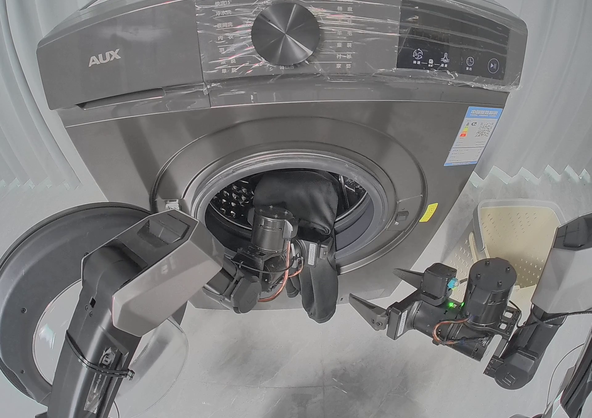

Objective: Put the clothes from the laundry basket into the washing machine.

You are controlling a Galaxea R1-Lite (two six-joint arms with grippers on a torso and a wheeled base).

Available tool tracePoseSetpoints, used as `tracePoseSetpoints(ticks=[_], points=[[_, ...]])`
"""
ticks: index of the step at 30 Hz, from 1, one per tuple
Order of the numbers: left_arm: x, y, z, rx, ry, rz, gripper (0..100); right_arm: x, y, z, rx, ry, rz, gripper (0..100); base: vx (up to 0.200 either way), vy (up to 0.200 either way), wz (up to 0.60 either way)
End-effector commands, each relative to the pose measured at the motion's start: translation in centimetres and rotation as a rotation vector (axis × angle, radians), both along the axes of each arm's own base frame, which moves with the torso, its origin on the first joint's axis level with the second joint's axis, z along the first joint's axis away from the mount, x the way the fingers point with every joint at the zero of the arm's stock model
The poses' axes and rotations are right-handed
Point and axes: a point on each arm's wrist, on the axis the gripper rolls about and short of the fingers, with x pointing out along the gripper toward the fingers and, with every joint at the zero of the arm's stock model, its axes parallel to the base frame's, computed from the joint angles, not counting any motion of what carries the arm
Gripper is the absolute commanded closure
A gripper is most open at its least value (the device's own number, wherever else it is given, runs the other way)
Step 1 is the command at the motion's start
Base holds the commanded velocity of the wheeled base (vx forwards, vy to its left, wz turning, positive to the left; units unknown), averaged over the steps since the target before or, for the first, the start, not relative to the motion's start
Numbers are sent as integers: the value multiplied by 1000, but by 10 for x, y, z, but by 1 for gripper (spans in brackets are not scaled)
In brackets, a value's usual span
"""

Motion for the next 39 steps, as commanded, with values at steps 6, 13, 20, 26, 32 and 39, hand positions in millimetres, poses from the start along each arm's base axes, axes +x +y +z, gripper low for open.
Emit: tracePoseSetpoints(ticks=[6, 13, 20, 26, 32, 39], points=[[6, -2, -14, 1, 1, 3, 100, -1, 1, 1, 3, -4, 5, 0, 0, 0, 0], [5, -2, -15, -5, -4, 2, 100, -1, 1, 1, 1, -1, 5, 0, 0, 0, 0], [28, 4, 19, -86, -128, 52, 100, -1, 1, 0, -1, 1, 7, 0, 0, 0, 0], [54, 19, 53, -163, -274, 145, 100, -1, 1, -1, -2, 2, 7, 0, 0, 0, 0], [61, 24, 62, -184, -309, 158, 100, -1, 1, -1, 0, 3, 5, 0, 0, 0, 0], [57, 21, 51, -166, -277, 151, 0, -1, 1, -1, -1, 4, 5, 0, 0, 0, 0]])
